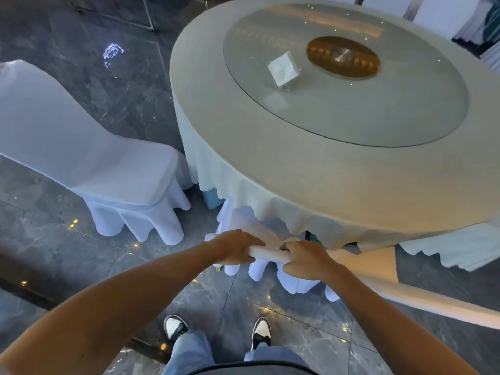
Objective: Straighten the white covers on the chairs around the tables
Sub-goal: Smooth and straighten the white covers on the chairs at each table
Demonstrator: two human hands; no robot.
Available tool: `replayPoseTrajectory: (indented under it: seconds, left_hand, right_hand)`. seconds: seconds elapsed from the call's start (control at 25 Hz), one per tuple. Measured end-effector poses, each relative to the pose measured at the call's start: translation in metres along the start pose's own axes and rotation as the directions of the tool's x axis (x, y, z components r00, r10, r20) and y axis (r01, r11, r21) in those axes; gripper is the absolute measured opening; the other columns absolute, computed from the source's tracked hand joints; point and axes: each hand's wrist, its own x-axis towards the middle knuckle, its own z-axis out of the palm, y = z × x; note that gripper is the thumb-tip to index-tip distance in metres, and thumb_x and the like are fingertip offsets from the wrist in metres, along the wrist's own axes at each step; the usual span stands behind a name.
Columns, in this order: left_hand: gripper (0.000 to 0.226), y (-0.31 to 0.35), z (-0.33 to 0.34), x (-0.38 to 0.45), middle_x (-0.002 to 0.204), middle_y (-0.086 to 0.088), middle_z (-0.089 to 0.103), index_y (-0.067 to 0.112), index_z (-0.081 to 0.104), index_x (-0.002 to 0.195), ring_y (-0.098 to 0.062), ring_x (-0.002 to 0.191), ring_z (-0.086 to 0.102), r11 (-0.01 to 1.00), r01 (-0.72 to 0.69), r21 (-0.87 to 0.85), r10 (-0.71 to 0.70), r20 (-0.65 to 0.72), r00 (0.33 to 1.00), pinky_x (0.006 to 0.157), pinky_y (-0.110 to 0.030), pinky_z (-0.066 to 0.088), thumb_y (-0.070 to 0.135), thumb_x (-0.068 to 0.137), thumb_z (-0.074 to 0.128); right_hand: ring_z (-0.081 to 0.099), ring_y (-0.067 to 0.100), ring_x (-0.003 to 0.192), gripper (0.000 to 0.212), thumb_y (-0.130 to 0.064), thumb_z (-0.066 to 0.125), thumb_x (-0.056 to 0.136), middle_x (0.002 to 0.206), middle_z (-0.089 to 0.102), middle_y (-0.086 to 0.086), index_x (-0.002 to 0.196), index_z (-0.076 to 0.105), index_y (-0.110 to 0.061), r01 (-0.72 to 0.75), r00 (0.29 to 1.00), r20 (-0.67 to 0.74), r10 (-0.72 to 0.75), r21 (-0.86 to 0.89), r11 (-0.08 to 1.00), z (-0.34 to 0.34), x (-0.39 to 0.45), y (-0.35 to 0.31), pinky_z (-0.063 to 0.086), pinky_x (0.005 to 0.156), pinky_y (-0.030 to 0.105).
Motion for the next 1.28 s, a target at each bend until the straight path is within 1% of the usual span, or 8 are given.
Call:
replayPoseTrajectory:
  seconds: [0.12,0.24,0.36,0.52,0.84,0.96,1.08,1.28]
  left_hand:
    - [0.049,-0.055,-0.023,-0.016,0.124,0.01,0.061,0.04,0.049,0.138,-0.017,0.11,0.056,0.999,-0.028,0.028,0.027,0.061,0.998,0.082,-0.028,0.042,0.037,0.09,0.059]
    - [0.047,-0.119,-0.051,-0.036,0.133,0.006,0.057,0.039,0.048,0.14,-0.018,0.123,0.051,0.994,-0.015,0.106,0.006,0.08,0.997,0.097,-0.031,0.041,0.042,0.094,0.058]
    - [0.048,-0.196,-0.093,-0.061,0.141,0.005,0.052,0.036,0.047,0.142,-0.018,0.13,0.047,0.981,0.034,0.188,-0.034,-0.006,0.999,0.105,-0.035,0.039,0.041,0.095,0.055]
    - [0.05,-0.298,-0.158,-0.097,0.148,0.004,0.047,0.034,0.042,0.146,-0.019,0.133,0.044,0.978,0.102,0.181,-0.073,-0.158,0.985,0.11,-0.035,0.032,0.038,0.097,0.054]
    - [0.053,-0.452,-0.256,-0.115,0.158,0.001,0.034,0.031,0.039,0.148,-0.02,0.145,0.029,0.956,0.207,0.208,-0.129,-0.334,0.934,0.119,-0.037,0.02,0.04,0.098,0.054]
    - [0.058,-0.502,-0.294,-0.129,0.16,-0.001,0.029,0.028,0.036,0.15,-0.019,0.147,0.023,0.943,0.259,0.211,-0.167,-0.374,0.912,0.12,-0.038,0.014,0.041,0.097,0.055]
    - [0.06,-0.542,-0.328,-0.144,0.159,-0.002,0.03,0.027,0.037,0.15,-0.019,0.147,0.023,0.921,0.307,0.239,-0.179,-0.44,0.88,0.119,-0.038,0.013,0.04,0.095,0.057]
    - [0.058,-0.612,-0.372,-0.159,0.158,-0.002,0.032,0.026,0.04,0.149,-0.019,0.147,0.024,0.917,0.338,0.212,-0.207,-0.472,0.857,0.117,-0.037,0.014,0.037,0.095,0.058]
  right_hand:
    - [0.056,0.017,0.102,0.048,-0.054,0.057,0.074,0.116,0.06,-0.006,0.116,0.058,-0.031,-0.093,0.949,0.315,0.022,0.213,0.973,-0.025,0.025,-0.045,0.043,0.076,0.03]
    - [0.043,0.016,0.13,0.071,-0.061,0.055,0.078,0.143,0.045,-0.012,0.142,0.046,-0.032,-0.119,0.935,0.352,0.036,0.217,0.969,-0.043,0.066,-0.096,0.037,0.103,0.036]
    - [0.036,0.017,0.14,0.07,-0.049,0.056,0.088,0.157,0.033,-0.004,0.15,0.037,-0.024,-0.121,0.953,0.297,0.062,0.182,0.976,-0.06,0.117,-0.161,0.031,0.111,0.033]
    - [0.04,0.022,0.137,0.059,-0.033,0.055,0.092,0.154,0.038,0.004,0.147,0.041,-0.015,-0.07,0.984,0.172,0.043,0.154,0.986,-0.092,0.181,-0.253,0.035,0.108,0.031]
    - [0.048,0.029,0.128,0.071,-0.028,0.061,0.089,0.145,0.045,0.01,0.15,0.029,-0.011,0.079,0.993,0.069,-0.101,0.263,0.961,-0.142,0.328,-0.386,0.042,0.092,0.031]
    - [0.055,0.028,0.117,0.069,-0.034,0.066,0.081,0.134,0.053,0.009,0.14,0.039,-0.01,0.131,0.989,0.031,-0.146,0.291,0.948,-0.167,0.384,-0.434,0.049,0.092,0.037]
    - [0.052,0.027,0.123,0.077,-0.041,0.067,0.077,0.137,0.052,0.005,0.143,0.039,-0.012,0.173,0.98,0.041,-0.194,0.3,0.938,-0.18,0.431,-0.47,0.048,0.097,0.037]
    - [0.059,0.018,0.108,0.051,-0.032,0.067,0.082,0.12,0.062,-0.005,0.128,0.051,-0.02,0.217,0.973,-0.012,-0.23,0.385,0.897,-0.2,0.488,-0.544,0.051,0.094,0.037]
